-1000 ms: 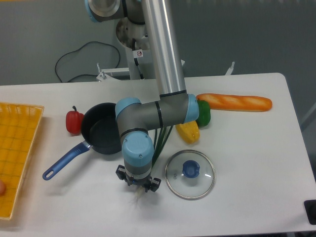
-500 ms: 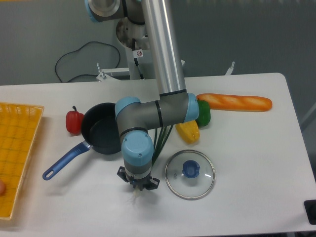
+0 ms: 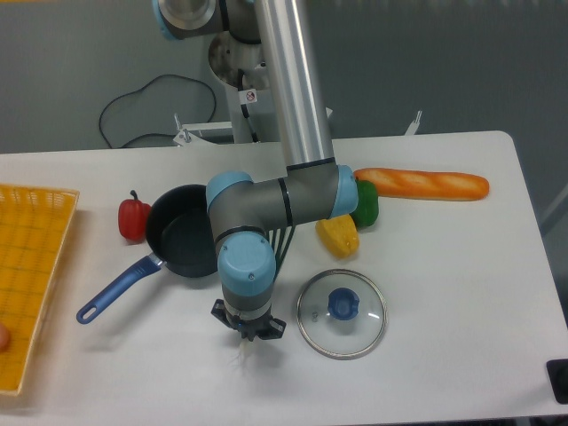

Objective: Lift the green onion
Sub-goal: 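Lift the green onion up off the table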

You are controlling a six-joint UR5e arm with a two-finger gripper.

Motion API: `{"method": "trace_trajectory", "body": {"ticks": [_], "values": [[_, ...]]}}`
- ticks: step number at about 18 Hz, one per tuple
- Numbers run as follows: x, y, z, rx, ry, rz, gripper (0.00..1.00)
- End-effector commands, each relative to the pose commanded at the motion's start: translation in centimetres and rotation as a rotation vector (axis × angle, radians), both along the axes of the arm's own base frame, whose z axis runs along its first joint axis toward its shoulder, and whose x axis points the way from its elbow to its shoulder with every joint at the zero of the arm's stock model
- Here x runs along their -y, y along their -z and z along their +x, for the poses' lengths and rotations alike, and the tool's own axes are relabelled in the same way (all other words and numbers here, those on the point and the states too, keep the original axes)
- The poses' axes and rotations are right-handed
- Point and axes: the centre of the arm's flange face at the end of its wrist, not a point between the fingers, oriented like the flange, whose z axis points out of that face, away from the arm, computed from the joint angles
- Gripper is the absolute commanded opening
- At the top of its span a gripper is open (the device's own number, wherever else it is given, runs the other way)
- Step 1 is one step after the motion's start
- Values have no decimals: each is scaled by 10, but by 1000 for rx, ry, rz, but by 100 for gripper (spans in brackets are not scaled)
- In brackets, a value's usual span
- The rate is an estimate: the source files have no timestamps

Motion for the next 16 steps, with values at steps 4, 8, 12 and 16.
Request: {"method": "trace_trajectory", "body": {"ticks": [4,8,12,16], "values": [[4,-20,-1,-30,63,9,7],[15,-49,4,-16,177,-36,7],[26,-79,9,-15,228,-43,7],[40,-104,15,-46,273,-98,7]]}}
